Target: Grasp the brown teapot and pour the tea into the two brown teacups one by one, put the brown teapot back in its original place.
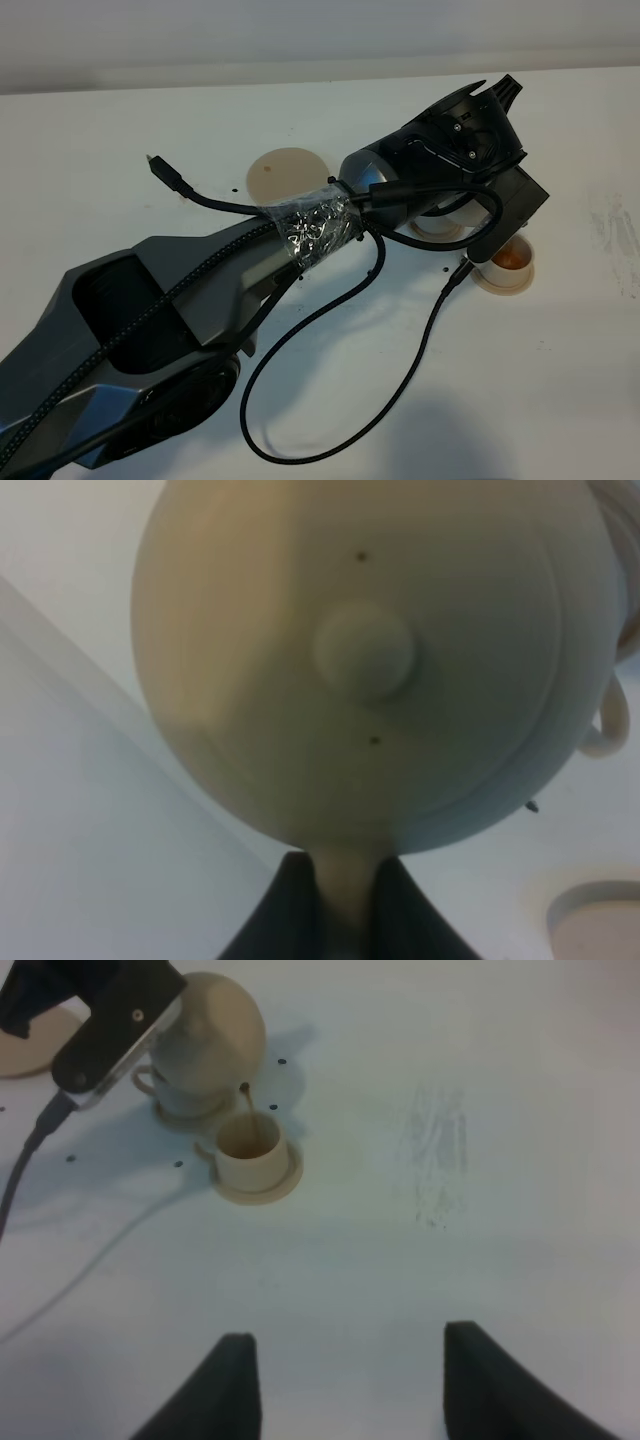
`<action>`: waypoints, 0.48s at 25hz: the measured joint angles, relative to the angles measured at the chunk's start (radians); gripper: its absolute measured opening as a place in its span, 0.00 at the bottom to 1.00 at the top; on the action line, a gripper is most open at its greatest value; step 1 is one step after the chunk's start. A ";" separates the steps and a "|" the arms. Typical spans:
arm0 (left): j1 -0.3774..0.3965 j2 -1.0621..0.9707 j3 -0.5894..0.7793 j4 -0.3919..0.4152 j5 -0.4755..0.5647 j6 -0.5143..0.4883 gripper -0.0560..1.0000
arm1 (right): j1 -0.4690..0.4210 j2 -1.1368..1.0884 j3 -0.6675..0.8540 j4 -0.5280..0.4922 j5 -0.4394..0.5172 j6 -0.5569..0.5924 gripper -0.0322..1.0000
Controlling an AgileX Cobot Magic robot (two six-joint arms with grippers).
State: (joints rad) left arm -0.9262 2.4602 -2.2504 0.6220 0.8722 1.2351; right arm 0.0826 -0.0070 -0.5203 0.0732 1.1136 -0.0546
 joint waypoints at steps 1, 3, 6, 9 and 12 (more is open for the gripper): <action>0.000 0.000 0.000 0.001 0.000 0.008 0.13 | 0.000 0.000 0.000 0.000 0.000 0.000 0.43; 0.000 0.000 0.000 0.001 0.000 0.023 0.13 | 0.000 0.000 0.000 0.000 0.000 0.000 0.43; 0.000 0.000 0.000 0.001 -0.001 0.038 0.13 | 0.000 0.000 0.000 0.000 0.000 0.000 0.43; 0.000 0.000 0.000 0.001 -0.001 0.043 0.13 | 0.000 0.000 0.000 0.000 0.000 0.000 0.43; 0.000 0.000 0.000 0.001 -0.002 0.053 0.13 | 0.000 0.000 0.000 0.000 0.000 0.000 0.43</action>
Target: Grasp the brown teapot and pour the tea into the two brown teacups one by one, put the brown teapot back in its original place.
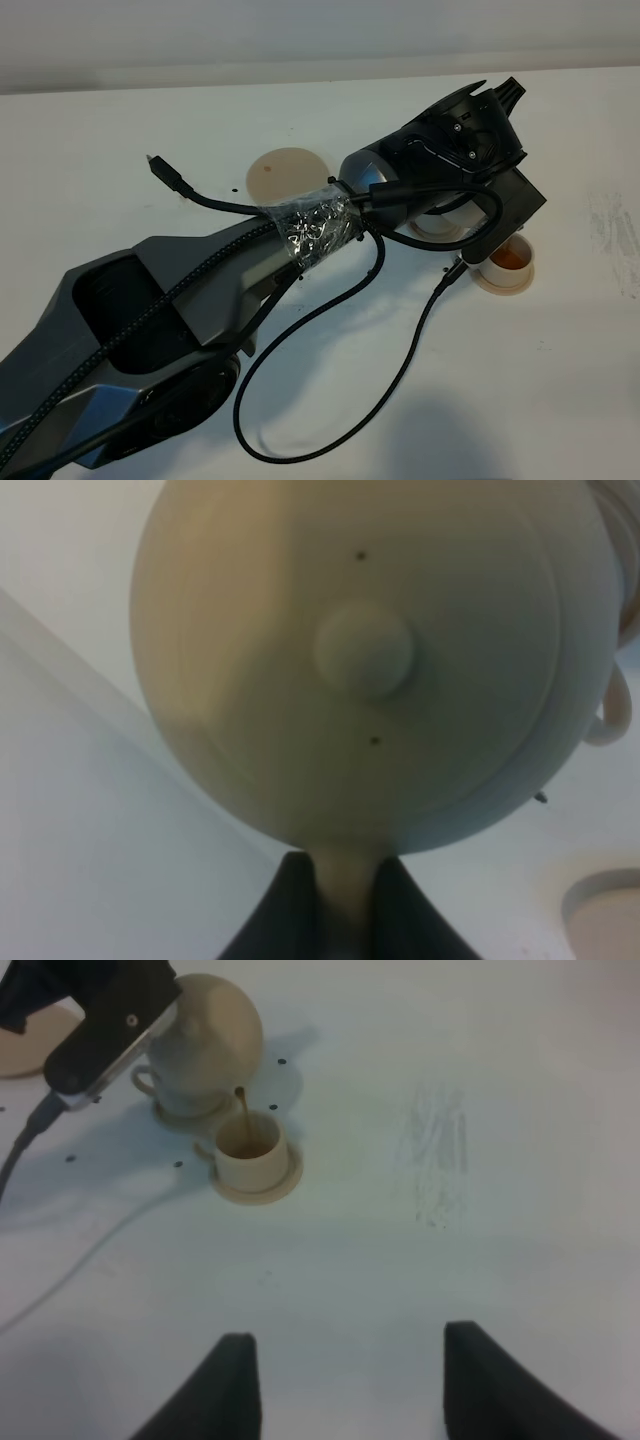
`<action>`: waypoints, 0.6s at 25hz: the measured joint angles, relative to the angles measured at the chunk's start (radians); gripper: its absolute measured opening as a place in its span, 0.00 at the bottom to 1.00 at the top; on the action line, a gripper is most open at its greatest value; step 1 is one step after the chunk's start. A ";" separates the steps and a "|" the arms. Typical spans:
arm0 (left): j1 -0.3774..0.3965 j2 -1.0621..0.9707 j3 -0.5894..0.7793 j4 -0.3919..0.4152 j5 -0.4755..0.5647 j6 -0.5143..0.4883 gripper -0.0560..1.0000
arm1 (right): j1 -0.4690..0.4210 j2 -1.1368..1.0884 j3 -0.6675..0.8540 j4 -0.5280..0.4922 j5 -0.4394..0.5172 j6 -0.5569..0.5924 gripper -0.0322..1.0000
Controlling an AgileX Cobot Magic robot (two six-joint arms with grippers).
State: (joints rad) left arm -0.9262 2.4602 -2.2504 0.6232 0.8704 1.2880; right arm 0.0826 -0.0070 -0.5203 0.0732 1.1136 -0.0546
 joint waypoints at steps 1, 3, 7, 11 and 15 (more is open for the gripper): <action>0.000 0.000 0.000 0.001 0.000 0.004 0.13 | 0.000 0.000 0.000 0.000 0.000 0.000 0.43; 0.000 0.000 0.000 0.001 -0.003 0.017 0.13 | 0.000 0.000 0.000 0.000 0.000 0.000 0.43; 0.000 0.000 0.000 0.002 -0.011 0.028 0.13 | 0.000 0.000 0.000 0.000 0.000 0.000 0.43; 0.000 0.000 0.000 0.003 -0.016 0.048 0.13 | 0.000 0.000 0.000 0.000 0.000 0.000 0.43; 0.000 0.000 0.000 0.003 -0.021 0.067 0.13 | 0.000 0.000 0.000 0.000 0.000 0.000 0.43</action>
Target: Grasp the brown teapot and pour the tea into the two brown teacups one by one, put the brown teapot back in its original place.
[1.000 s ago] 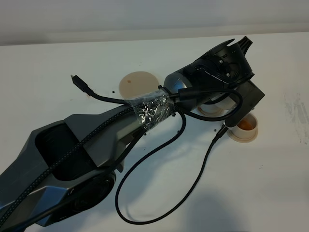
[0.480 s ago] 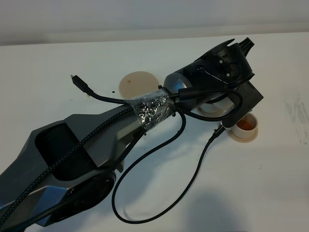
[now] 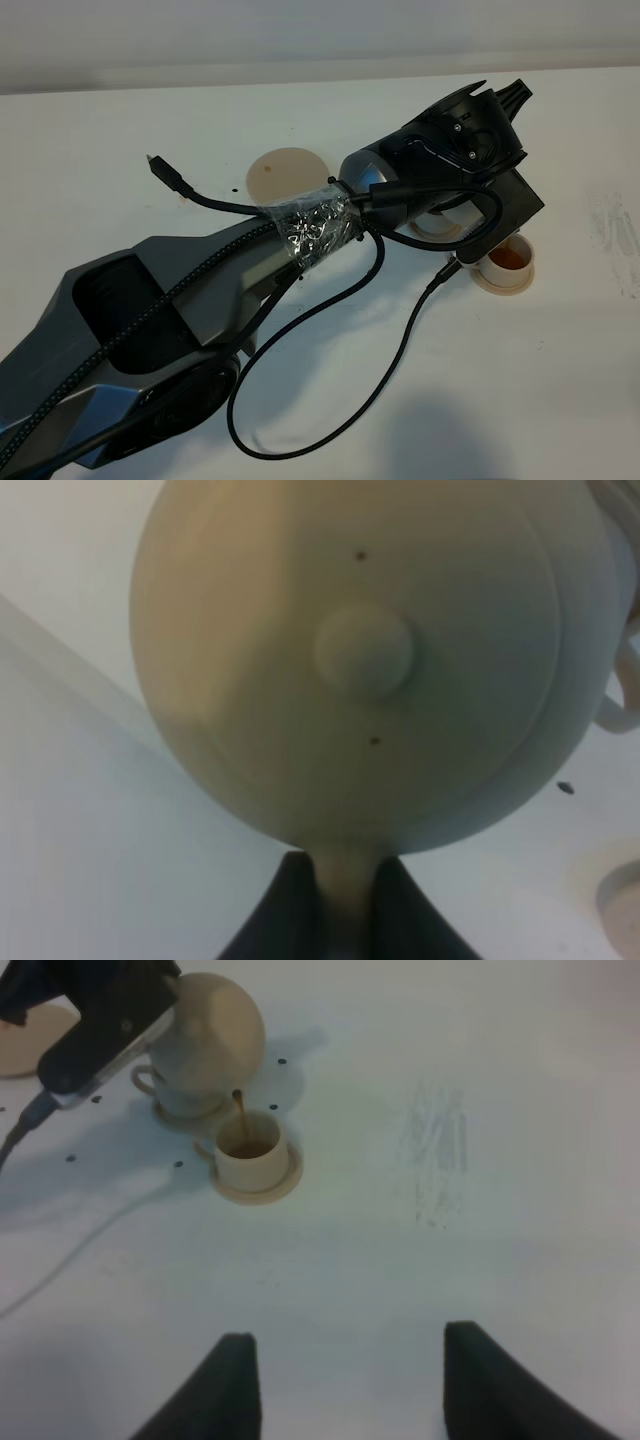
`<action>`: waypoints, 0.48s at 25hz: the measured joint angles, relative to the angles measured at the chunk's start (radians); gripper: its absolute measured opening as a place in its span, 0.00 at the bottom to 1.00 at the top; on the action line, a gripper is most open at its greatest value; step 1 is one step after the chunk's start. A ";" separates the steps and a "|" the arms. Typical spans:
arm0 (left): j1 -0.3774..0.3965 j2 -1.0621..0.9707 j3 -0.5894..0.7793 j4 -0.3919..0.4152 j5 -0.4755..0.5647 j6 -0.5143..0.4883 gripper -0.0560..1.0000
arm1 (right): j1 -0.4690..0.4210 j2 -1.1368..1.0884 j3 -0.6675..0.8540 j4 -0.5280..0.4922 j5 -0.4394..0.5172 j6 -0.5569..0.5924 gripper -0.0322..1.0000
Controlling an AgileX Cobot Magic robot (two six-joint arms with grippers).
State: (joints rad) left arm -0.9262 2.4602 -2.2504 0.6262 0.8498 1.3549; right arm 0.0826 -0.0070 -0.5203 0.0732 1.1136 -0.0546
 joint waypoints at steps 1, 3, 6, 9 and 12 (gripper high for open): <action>0.000 0.000 0.000 0.000 -0.002 0.002 0.13 | 0.000 0.000 0.000 0.000 0.000 0.000 0.43; 0.000 0.000 0.000 0.000 -0.006 0.005 0.13 | 0.000 0.000 0.000 0.000 0.000 0.000 0.43; 0.000 0.000 0.000 0.003 -0.020 0.005 0.13 | 0.000 0.000 0.000 0.000 0.000 0.000 0.43; 0.000 0.000 0.000 0.016 -0.027 0.005 0.13 | 0.000 0.000 0.000 0.000 0.000 0.000 0.43; 0.000 0.000 0.000 0.020 -0.032 0.005 0.13 | 0.000 0.000 0.000 0.000 0.000 0.000 0.43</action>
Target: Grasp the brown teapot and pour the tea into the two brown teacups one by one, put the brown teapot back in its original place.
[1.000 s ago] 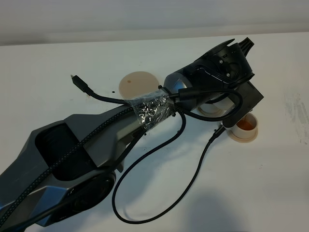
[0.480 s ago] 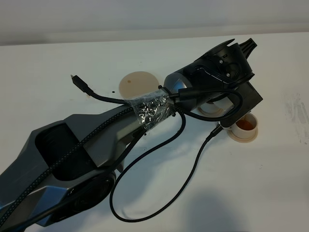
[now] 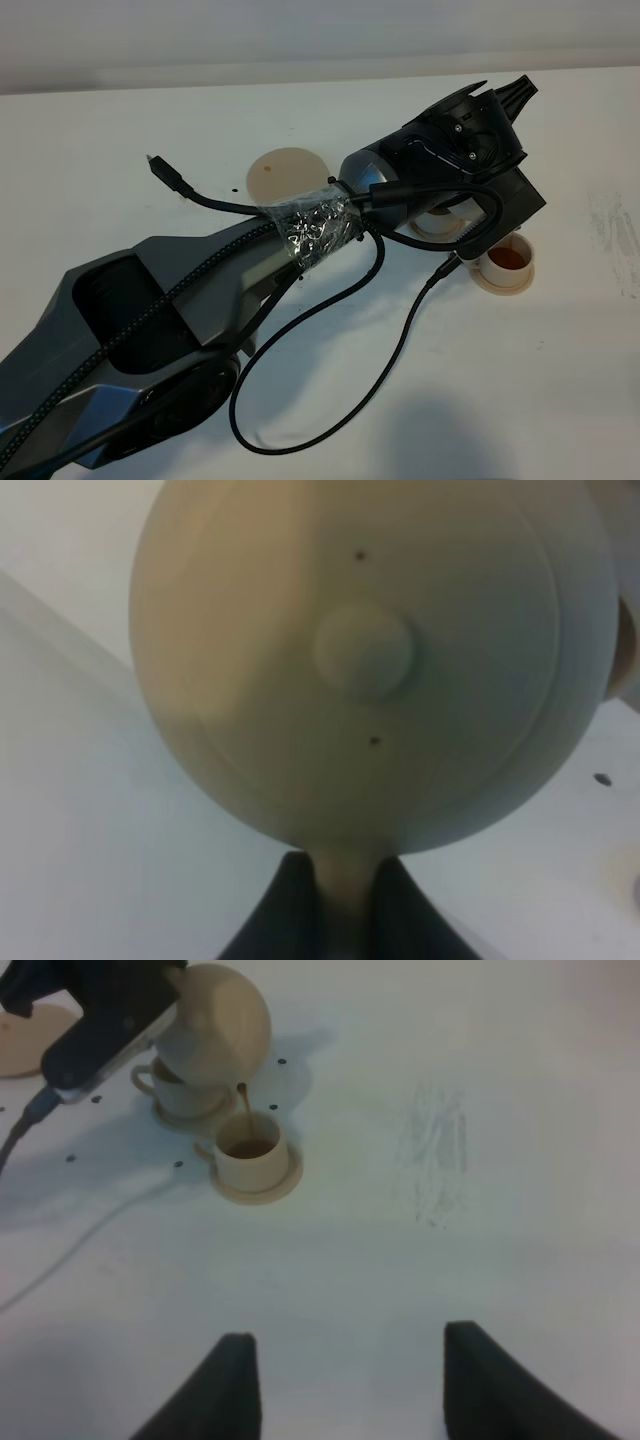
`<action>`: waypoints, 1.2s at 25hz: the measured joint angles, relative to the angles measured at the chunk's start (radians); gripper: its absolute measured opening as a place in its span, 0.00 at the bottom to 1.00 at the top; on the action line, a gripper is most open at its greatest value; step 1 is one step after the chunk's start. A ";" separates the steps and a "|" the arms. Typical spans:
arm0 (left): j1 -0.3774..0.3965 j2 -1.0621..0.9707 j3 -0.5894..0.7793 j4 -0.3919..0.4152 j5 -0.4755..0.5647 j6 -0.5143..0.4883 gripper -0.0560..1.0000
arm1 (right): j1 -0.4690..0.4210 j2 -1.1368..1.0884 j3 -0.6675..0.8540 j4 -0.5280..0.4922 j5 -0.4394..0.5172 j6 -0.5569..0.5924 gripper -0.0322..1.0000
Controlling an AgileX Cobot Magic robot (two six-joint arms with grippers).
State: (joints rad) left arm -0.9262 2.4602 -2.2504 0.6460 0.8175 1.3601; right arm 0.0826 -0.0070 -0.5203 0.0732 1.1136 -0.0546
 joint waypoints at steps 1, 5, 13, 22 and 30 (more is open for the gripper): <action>0.000 0.000 0.000 0.001 0.000 0.000 0.13 | 0.000 0.000 0.000 0.000 0.000 0.000 0.43; 0.000 0.000 0.000 0.003 -0.013 0.001 0.13 | 0.000 0.000 0.000 0.000 0.000 0.000 0.43; 0.000 0.000 0.000 0.026 -0.030 0.002 0.13 | 0.000 0.000 0.000 0.000 0.000 0.000 0.43; 0.000 0.000 0.000 0.026 -0.037 0.055 0.13 | 0.000 0.000 0.000 0.000 0.000 0.000 0.43; 0.000 0.000 0.000 0.026 -0.050 0.092 0.13 | 0.000 0.000 0.000 0.000 0.000 0.000 0.43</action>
State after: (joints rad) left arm -0.9266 2.4602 -2.2504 0.6722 0.7670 1.4525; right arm 0.0826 -0.0070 -0.5203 0.0732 1.1136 -0.0546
